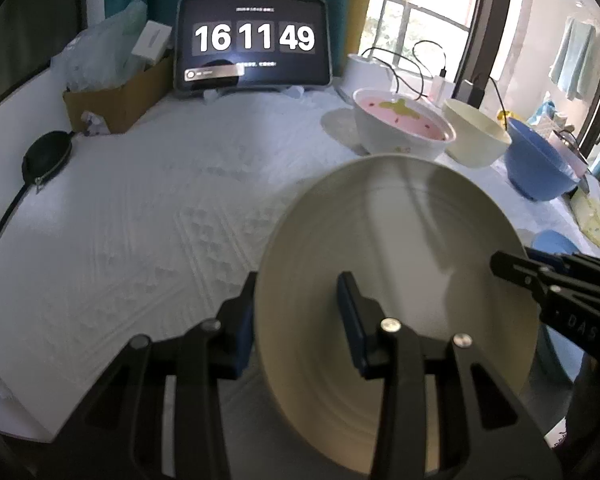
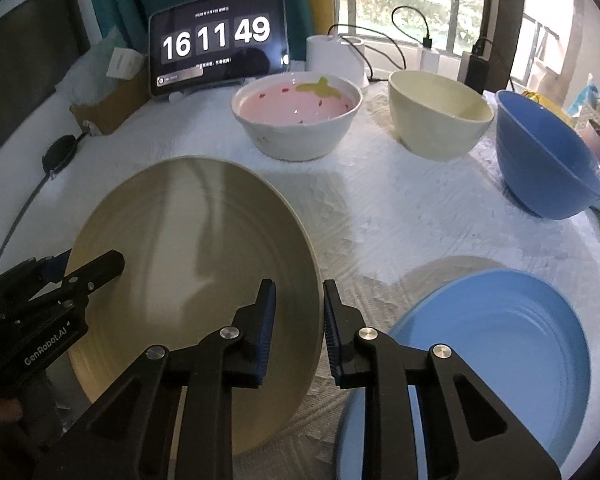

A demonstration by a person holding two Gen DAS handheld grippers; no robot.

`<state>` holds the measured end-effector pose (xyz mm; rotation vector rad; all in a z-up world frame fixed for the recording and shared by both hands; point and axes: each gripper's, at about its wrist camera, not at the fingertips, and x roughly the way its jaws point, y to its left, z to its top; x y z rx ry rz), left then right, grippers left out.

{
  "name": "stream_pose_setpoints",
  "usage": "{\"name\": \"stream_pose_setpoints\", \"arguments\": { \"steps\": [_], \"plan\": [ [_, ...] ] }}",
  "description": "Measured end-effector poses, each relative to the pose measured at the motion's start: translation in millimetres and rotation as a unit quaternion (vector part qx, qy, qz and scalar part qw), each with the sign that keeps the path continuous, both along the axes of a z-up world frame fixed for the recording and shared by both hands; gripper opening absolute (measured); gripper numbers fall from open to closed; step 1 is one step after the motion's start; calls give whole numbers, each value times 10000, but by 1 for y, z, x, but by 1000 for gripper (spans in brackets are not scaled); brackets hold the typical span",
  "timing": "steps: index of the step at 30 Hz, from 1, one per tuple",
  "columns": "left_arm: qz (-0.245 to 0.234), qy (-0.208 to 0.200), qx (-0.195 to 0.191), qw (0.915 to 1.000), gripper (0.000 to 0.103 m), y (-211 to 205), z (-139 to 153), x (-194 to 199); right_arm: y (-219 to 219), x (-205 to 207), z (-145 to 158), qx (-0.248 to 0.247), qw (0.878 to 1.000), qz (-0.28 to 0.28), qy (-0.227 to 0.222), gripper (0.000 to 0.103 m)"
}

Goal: Organize plates and bowls

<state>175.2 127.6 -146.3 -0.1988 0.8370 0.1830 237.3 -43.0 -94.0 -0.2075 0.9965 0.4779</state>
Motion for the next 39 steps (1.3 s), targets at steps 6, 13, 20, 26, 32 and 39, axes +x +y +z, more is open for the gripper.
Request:
{"name": "stream_pose_setpoints", "arguments": {
  "steps": [6, 13, 20, 26, 32, 39],
  "plan": [
    [-37, -88, 42, 9999, 40, -8, 8, -2, -10, -4, 8, 78, 9999, -52, -90, 25],
    [-73, -168, 102, 9998, 40, -16, 16, -5, -20, -8, 16, 190, 9996, -130, -175, 25],
    [-115, -186, 125, 9997, 40, -26, 22, -6, -29, -11, 24, 269, 9991, -179, -272, 25],
    [-164, -250, 180, 9994, 40, -35, 29, -8, -39, -14, 30, 348, 9984, -234, -374, 25],
    [-208, -329, 200, 9990, 40, -44, 36, -8, -49, -17, 38, 453, 9974, -281, -479, 25],
    [-312, -373, 221, 9986, 40, -57, 43, -7, -64, -20, 46, 557, 9960, -406, -575, 25]
  ]
}}
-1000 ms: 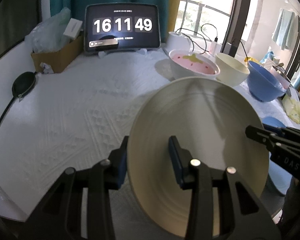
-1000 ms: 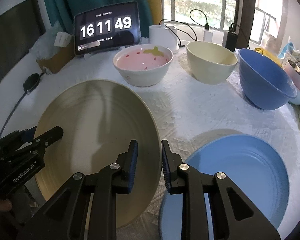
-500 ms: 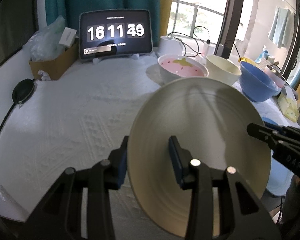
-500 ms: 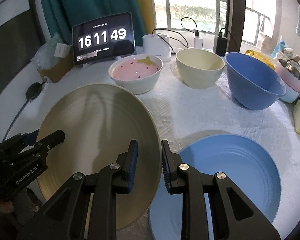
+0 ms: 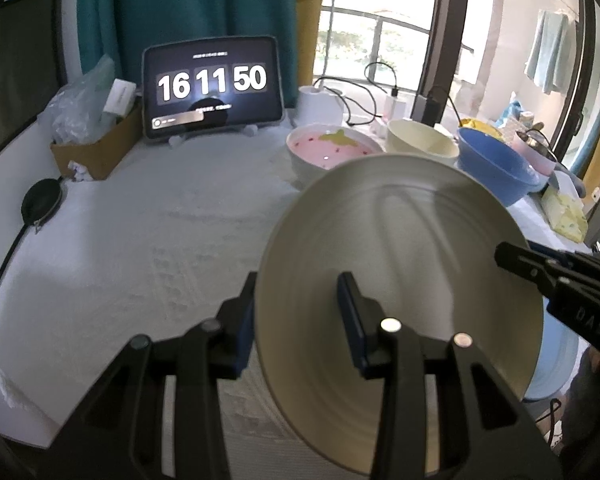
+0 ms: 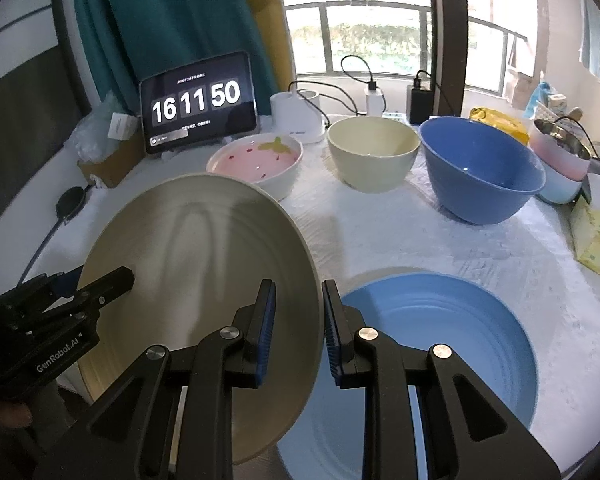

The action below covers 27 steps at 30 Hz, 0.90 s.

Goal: Organize plates and bowls

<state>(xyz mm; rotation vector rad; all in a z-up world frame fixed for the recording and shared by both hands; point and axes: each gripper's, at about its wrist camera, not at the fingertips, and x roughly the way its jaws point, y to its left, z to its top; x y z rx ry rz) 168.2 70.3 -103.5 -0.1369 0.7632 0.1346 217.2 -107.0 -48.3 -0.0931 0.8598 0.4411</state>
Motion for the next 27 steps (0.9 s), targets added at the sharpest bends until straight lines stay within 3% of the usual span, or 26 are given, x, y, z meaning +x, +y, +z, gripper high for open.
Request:
{"name": "stream_pose_setpoints", "arguments": {
  "steps": [27],
  "plan": [
    [-736, 88, 331, 9967, 40, -86, 12, 21, -90, -1, 4, 381, 9963, -759, -101, 25]
  ]
}}
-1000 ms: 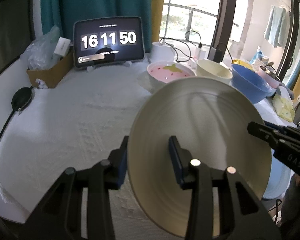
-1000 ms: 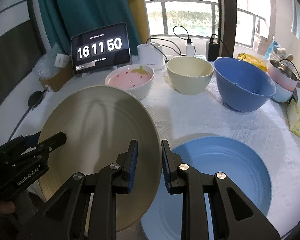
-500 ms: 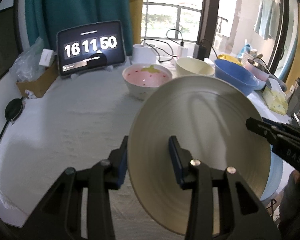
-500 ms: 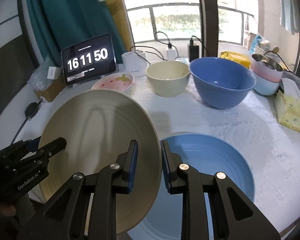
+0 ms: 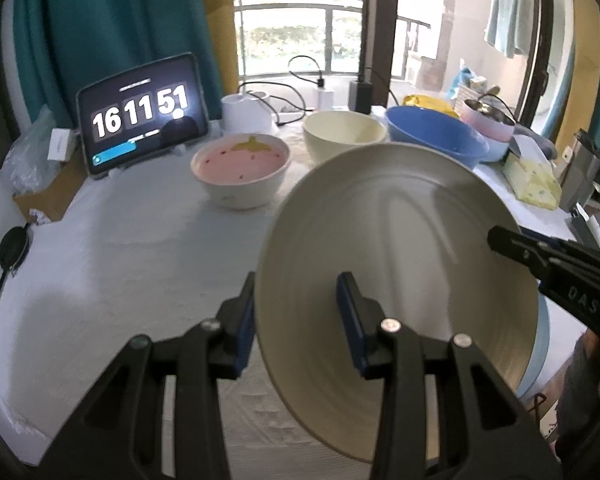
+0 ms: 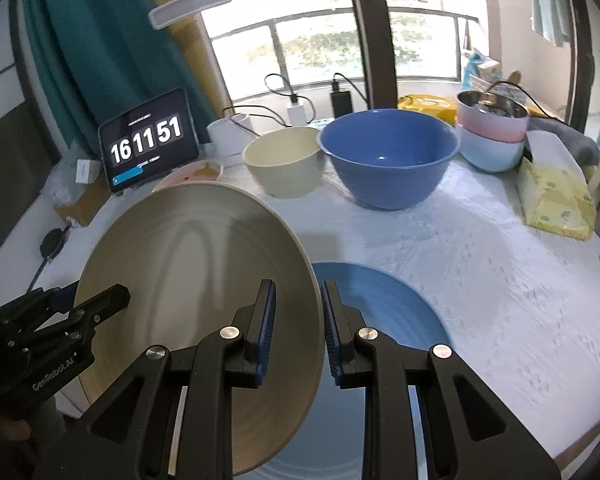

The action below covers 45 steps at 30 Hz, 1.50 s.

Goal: Organize plates and bowls

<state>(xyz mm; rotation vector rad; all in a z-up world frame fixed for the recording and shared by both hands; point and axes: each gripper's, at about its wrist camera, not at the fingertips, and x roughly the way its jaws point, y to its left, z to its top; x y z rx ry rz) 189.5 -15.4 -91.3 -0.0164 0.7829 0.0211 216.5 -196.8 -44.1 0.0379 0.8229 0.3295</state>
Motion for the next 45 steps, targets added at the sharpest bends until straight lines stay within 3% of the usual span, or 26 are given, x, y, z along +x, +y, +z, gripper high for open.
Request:
{"name": "stream_pose_setpoints", "arguments": {
  "steps": [24, 45],
  "plan": [
    [-487, 240, 110, 9985, 40, -58, -9, 15, -61, 0, -13, 58, 9987, -493, 129, 25],
    [-530, 552, 231, 9968, 41, -70, -33, 29, -67, 11, -31, -97, 9976, -576, 368, 28]
  ]
}}
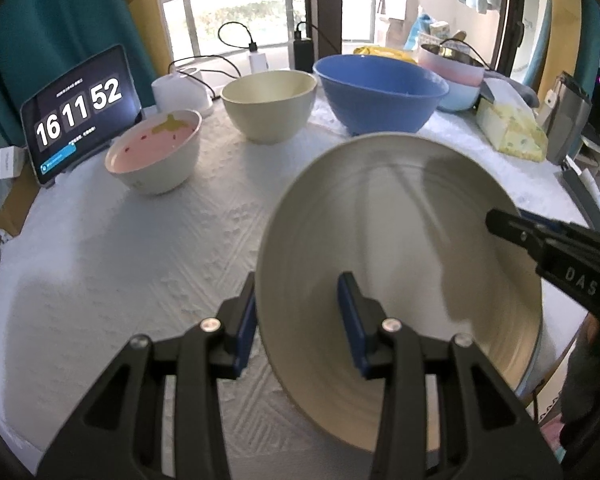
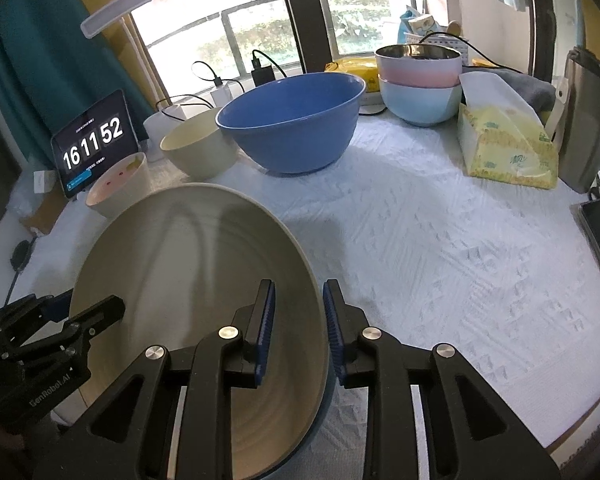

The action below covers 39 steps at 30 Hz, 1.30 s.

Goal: Organize plates and bowls

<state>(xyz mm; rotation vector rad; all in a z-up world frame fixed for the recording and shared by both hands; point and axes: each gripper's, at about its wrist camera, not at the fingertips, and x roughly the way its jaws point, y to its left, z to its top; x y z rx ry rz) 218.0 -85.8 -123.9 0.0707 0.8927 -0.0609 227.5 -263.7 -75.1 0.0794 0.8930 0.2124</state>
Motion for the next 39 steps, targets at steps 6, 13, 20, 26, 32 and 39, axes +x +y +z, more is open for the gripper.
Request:
{"name": "stream_pose_setpoints", "arguments": {
  "steps": [6, 13, 20, 26, 32, 39],
  "plan": [
    [-12, 66, -13, 10000, 41, 1, -2, 3, 0, 1, 0, -25, 10000, 9, -5, 28],
    [-2, 15, -43, 10000, 41, 2, 0, 2, -1, 2, -2, -84, 9999, -16, 59, 31],
    [100, -65, -171, 9998, 42, 9, 4, -1, -3, 1, 2, -86, 9999, -100, 34, 37],
    [155, -12, -369, 9992, 45, 15, 1, 0, -6, 0, 2, -103, 9998, -179, 62, 38],
    [230, 141, -490, 9984, 45, 19, -7, 2, -9, 1, -11, -83, 9993, -233, 274, 38],
    [266, 368, -512, 9977, 46, 21, -20, 5, -11, 2, -23, 210, 9986, -142, 475, 45]
  ]
}}
